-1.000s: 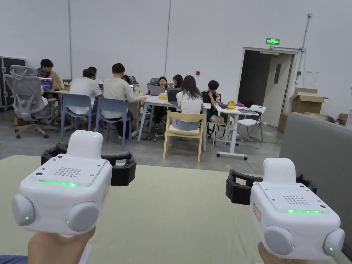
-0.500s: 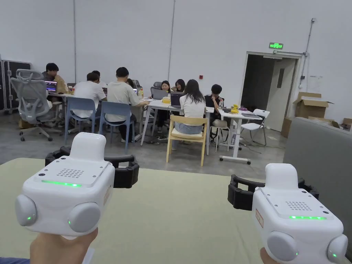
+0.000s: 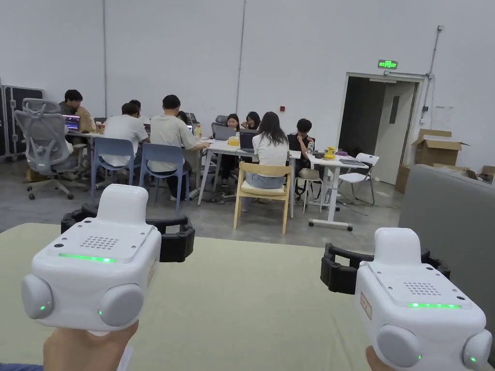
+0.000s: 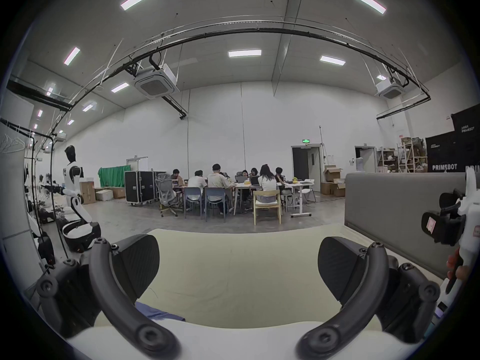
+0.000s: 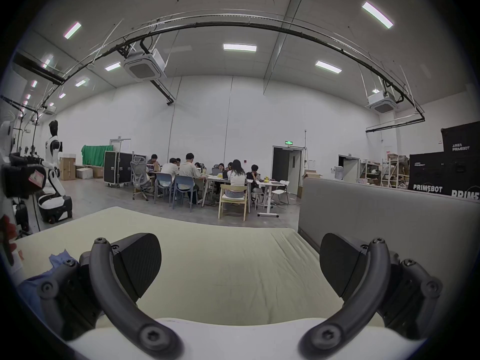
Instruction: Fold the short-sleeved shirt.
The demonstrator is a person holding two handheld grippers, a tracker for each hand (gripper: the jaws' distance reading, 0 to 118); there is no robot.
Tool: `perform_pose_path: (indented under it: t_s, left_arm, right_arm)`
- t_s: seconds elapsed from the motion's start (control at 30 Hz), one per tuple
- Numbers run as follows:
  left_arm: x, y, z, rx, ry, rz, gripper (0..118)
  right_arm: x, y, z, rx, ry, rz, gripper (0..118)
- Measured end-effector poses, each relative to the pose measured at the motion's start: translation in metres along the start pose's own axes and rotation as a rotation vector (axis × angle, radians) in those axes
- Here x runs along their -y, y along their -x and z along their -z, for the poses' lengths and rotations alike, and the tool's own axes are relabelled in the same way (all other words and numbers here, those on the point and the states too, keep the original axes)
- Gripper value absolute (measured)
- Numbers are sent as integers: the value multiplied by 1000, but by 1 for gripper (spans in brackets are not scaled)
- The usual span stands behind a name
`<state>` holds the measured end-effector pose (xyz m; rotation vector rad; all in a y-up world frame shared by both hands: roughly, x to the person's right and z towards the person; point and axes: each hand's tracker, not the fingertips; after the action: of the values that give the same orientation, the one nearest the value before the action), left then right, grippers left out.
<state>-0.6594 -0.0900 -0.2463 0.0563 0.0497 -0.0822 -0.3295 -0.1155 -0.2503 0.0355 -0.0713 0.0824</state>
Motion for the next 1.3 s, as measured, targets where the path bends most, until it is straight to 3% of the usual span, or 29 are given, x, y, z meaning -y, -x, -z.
perform_pose_path:
  t_s: [0.57, 0.63, 0.67, 0.7, 0.73, 0.77, 0.8, 0.83, 0.9, 0.97, 1.03, 1.13, 1.3]
  left_arm:
    - [2, -8, 2, 32, 3, 26, 118]
    - [2, -10, 0, -46, 7, 49, 118]
    - [2, -8, -1, 17, 4, 41, 114]
    - [2, -6, -2, 88, 5, 33, 86]
    - [2, -6, -2, 110, 15, 40, 8]
    - [2, -8, -1, 71, 21, 63, 0]
    - [4, -12, 2, 16, 59, 92, 0]
    - [8, -10, 0, 19, 40, 83, 0]
    - [13, 2, -3, 46, 48, 43, 0]
    - [16, 13, -6, -22, 40, 40, 0]
    - [21, 30, -10, -47, 47, 12, 0]
    - [26, 65, -22, -119, 73, 8, 0]
    - [41, 149, -68, -307, 129, 43, 0]
  right_arm:
    - [-11, -4, 0, -3, -26, -24, 118]
    - [-7, -1, -1, 27, -16, -39, 118]
    - [-5, 1, -3, 76, -4, -78, 111]
    - [-1, 3, -4, 58, -12, -105, 74]
    - [4, 4, -6, 35, -30, -112, 3]
    - [8, 6, -5, 59, -23, -119, 2]
    - [11, 8, -2, 162, 44, -120, 2]
    - [13, 5, 1, 122, 30, -72, 2]
    - [18, -4, 1, -72, 76, 62, 2]
    - [22, 4, 3, -51, 59, 37, 2]
    - [23, 18, 5, -96, 49, 6, 2]
    - [24, 59, 7, -219, 55, -13, 2]
    - [29, 172, 1, -442, 52, -16, 2]
